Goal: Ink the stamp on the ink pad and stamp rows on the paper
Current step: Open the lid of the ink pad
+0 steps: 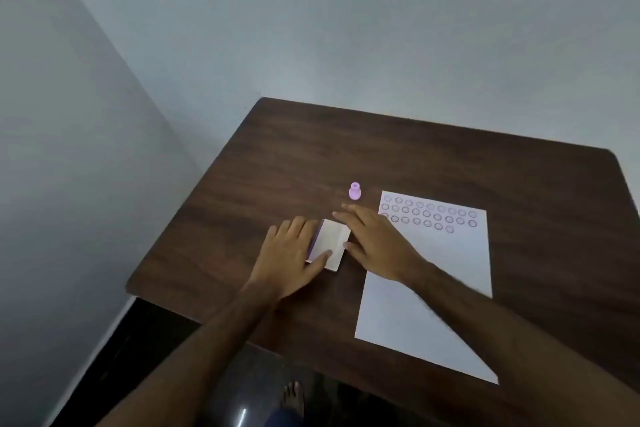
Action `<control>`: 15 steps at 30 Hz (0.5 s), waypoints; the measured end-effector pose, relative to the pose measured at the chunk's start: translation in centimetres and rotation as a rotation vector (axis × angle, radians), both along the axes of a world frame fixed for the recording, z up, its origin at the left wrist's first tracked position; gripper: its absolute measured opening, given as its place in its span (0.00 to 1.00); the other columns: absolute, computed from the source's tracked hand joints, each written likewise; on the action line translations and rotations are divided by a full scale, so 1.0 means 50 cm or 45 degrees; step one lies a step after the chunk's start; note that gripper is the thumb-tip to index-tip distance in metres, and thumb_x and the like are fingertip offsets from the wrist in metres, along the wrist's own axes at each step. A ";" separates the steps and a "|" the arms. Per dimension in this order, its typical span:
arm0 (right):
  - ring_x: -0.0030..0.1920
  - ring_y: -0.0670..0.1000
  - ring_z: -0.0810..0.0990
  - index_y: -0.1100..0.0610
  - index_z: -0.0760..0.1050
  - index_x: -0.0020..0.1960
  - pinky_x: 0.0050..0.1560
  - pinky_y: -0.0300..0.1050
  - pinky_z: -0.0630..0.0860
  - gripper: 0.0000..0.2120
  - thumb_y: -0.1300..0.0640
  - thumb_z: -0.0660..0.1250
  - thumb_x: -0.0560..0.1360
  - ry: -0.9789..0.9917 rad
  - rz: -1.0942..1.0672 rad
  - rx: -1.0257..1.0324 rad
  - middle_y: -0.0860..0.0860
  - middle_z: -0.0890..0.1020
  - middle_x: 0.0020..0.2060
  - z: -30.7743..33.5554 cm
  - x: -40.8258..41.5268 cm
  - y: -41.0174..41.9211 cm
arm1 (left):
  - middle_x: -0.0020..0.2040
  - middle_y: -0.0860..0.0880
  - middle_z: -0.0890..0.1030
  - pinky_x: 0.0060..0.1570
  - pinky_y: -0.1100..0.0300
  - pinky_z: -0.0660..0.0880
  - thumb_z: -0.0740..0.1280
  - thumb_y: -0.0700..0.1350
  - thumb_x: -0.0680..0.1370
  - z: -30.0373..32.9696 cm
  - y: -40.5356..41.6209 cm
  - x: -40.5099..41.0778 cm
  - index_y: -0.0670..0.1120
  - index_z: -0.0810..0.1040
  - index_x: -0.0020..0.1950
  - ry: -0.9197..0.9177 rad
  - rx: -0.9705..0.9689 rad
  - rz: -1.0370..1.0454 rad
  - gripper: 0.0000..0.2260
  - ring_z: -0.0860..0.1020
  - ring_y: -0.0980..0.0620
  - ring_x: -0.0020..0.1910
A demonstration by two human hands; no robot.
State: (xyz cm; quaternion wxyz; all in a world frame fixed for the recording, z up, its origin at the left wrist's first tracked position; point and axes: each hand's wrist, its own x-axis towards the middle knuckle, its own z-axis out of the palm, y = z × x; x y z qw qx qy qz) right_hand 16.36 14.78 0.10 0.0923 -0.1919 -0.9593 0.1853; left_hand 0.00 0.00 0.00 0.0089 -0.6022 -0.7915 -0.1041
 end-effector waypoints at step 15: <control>0.52 0.54 0.77 0.56 0.75 0.68 0.54 0.50 0.74 0.18 0.57 0.61 0.80 0.179 0.112 0.308 0.54 0.77 0.54 -0.088 0.016 -0.009 | 0.61 0.56 0.76 0.50 0.52 0.68 0.61 0.70 0.73 -0.109 -0.011 -0.011 0.53 0.75 0.64 0.170 0.318 -0.207 0.27 0.73 0.53 0.55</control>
